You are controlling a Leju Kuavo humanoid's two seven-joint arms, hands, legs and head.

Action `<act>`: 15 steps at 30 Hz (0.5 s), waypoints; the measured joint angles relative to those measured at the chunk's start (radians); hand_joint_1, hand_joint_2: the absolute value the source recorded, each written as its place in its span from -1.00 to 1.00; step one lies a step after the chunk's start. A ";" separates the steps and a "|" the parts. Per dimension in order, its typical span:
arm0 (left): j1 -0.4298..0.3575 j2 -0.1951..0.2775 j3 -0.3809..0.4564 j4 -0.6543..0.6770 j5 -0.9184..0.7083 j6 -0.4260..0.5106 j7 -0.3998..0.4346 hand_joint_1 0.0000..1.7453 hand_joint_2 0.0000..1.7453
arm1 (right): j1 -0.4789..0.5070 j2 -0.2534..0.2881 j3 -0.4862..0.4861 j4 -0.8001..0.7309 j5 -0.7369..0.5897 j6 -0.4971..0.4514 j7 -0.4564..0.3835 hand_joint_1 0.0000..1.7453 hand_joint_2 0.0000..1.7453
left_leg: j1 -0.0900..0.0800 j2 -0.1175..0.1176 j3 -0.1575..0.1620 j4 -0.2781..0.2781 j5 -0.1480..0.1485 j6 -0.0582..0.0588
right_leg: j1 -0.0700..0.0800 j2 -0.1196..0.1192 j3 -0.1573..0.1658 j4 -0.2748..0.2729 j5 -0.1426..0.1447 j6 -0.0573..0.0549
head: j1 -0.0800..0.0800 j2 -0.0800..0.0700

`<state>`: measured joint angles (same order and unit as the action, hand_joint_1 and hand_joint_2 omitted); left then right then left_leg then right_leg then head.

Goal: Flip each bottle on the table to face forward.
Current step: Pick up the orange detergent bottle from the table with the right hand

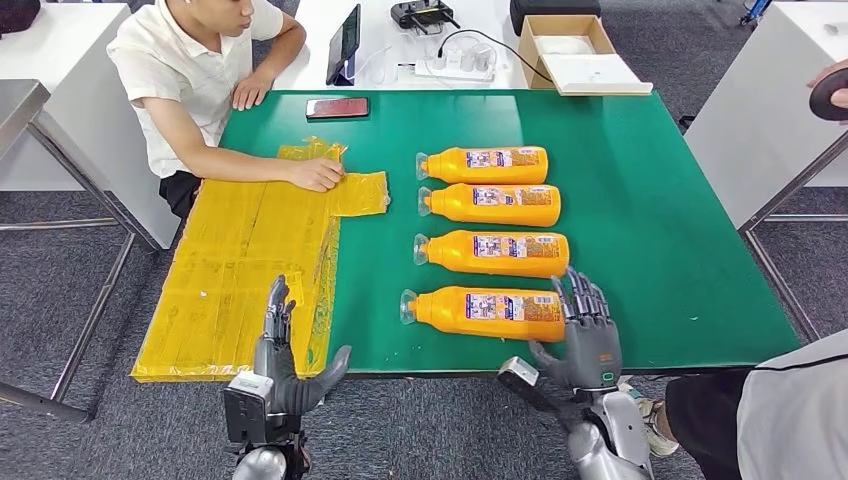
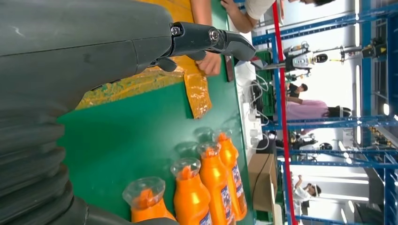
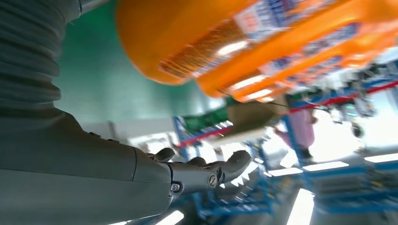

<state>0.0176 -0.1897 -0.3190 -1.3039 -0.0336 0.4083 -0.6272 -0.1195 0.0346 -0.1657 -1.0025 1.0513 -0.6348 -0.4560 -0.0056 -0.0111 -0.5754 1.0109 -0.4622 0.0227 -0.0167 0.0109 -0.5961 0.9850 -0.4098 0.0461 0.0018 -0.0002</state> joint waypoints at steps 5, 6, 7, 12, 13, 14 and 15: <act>-0.003 0.000 -0.013 0.000 -0.003 -0.009 0.009 -1.00 1.00 | -0.043 -0.013 0.035 0.089 -0.040 0.000 0.049 -1.00 1.00 | 0.000 0.000 0.000 0.000 0.000 0.000 | 0.000 0.000 0.000 0.000 0.000 0.000 | 0.000 0.000; -0.003 0.000 -0.015 0.000 -0.004 -0.012 0.010 -1.00 1.00 | -0.054 -0.015 0.044 0.112 -0.051 0.001 0.056 -1.00 1.00 | 0.000 0.000 0.000 0.000 0.000 0.000 | 0.000 0.000 0.000 0.000 0.000 0.000 | 0.000 0.000; -0.004 0.000 -0.016 0.000 -0.005 -0.013 0.012 -1.00 1.00 | -0.066 -0.017 0.053 0.136 -0.061 0.002 0.064 -1.00 1.00 | 0.000 0.000 0.000 0.000 0.000 0.000 | 0.000 0.000 0.000 0.000 0.000 0.000 | 0.000 0.000; -0.008 -0.001 -0.026 0.000 -0.007 -0.028 0.019 -1.00 1.00 | -0.132 -0.030 0.098 0.262 -0.086 0.009 0.091 -1.00 1.00 | 0.000 0.000 0.000 0.000 0.000 0.000 | 0.000 0.000 0.000 0.000 0.000 0.000 | 0.000 0.000; -0.009 -0.001 -0.028 0.000 -0.007 -0.031 0.020 -1.00 1.00 | -0.145 -0.032 0.105 0.283 -0.087 0.010 0.094 -1.00 1.00 | 0.000 0.000 0.001 0.000 0.000 0.000 | 0.000 0.000 0.000 0.000 0.000 0.000 | 0.000 0.000; -0.010 -0.001 -0.031 0.000 -0.007 -0.032 0.021 -1.00 1.00 | -0.156 -0.033 0.112 0.301 -0.088 0.011 0.096 -1.00 1.00 | 0.000 0.000 0.001 0.000 0.000 0.000 | 0.000 0.000 0.000 0.000 0.000 0.000 | 0.000 0.000; -0.011 -0.002 -0.032 0.000 -0.008 -0.033 0.021 -1.00 1.00 | -0.166 -0.035 0.117 0.316 -0.089 0.011 0.097 -1.00 1.00 | 0.000 0.000 0.001 0.000 0.000 0.000 | 0.000 0.000 0.000 0.000 0.000 0.000 | 0.000 0.000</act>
<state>0.0068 -0.1913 -0.3512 -1.3035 -0.0411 0.3757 -0.6060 -0.2854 -0.0002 -0.0486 -0.6869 0.9628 -0.6241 -0.3594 -0.0056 -0.0108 -0.5749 1.0109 -0.4620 0.0228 -0.0167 0.0110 -0.5959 0.9852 -0.4097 0.0463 0.0018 -0.0001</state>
